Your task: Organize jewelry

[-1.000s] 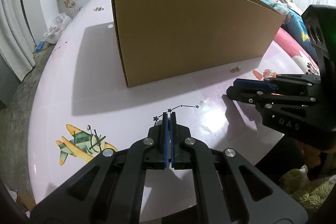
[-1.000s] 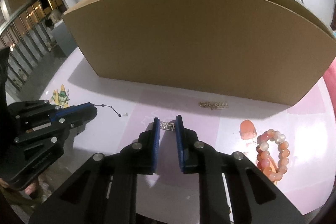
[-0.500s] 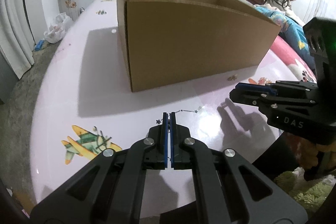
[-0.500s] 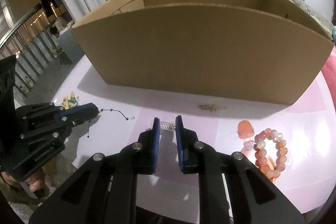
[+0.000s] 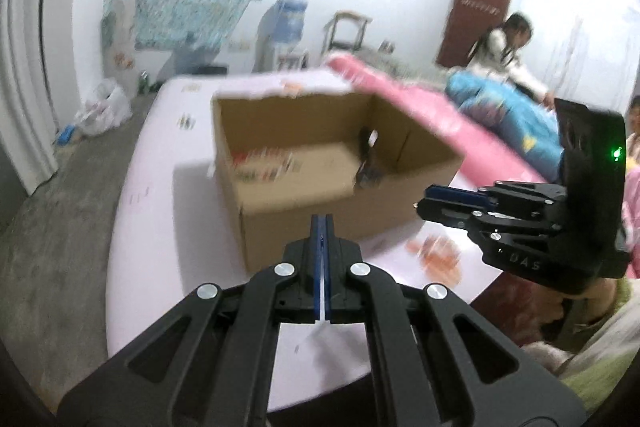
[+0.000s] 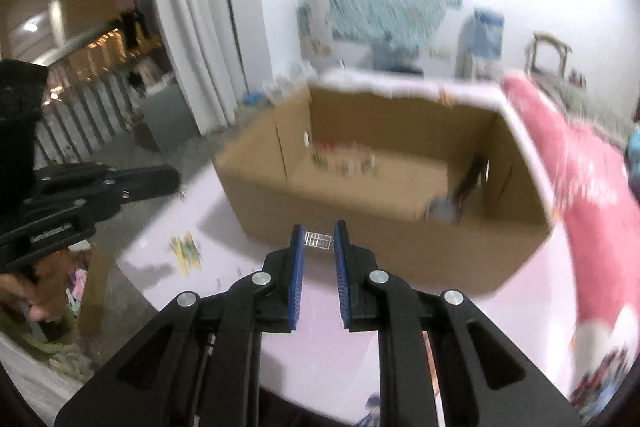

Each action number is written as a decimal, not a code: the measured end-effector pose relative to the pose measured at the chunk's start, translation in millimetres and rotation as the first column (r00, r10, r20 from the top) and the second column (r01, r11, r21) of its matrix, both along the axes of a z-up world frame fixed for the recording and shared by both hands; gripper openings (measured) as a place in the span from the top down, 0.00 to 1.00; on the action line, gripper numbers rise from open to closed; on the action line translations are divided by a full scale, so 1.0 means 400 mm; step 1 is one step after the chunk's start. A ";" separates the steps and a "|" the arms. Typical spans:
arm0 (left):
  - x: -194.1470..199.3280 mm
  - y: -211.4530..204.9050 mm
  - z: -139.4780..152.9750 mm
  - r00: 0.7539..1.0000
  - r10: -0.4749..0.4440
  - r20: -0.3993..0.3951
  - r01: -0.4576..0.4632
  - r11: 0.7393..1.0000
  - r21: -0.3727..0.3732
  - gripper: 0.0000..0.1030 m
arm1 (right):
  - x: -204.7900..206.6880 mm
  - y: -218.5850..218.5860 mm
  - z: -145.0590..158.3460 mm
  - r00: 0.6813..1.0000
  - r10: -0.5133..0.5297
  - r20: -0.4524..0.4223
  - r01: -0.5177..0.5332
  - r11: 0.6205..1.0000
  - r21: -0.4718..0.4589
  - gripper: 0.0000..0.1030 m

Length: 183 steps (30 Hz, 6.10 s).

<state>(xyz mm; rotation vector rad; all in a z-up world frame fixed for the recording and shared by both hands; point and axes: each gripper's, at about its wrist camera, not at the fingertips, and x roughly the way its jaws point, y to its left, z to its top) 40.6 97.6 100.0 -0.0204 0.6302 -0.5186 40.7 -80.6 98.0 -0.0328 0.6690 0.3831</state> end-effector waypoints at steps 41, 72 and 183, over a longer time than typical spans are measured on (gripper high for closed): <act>0.482 -0.103 -0.025 0.936 0.073 -0.346 -0.088 0.996 -0.027 0.79 | 0.476 -0.113 0.075 0.944 0.058 -0.326 -0.008 0.988 0.153 0.58; 0.114 -0.369 -0.299 0.964 -0.207 -0.168 0.246 0.934 0.261 0.66 | 0.059 -0.248 -0.266 0.934 -0.153 -0.323 0.190 0.978 0.085 0.61; 0.090 -0.344 -0.321 0.950 -0.114 -0.291 0.193 0.947 0.257 0.98 | 0.064 -0.311 -0.269 0.897 -0.218 -0.384 0.307 0.933 0.189 0.90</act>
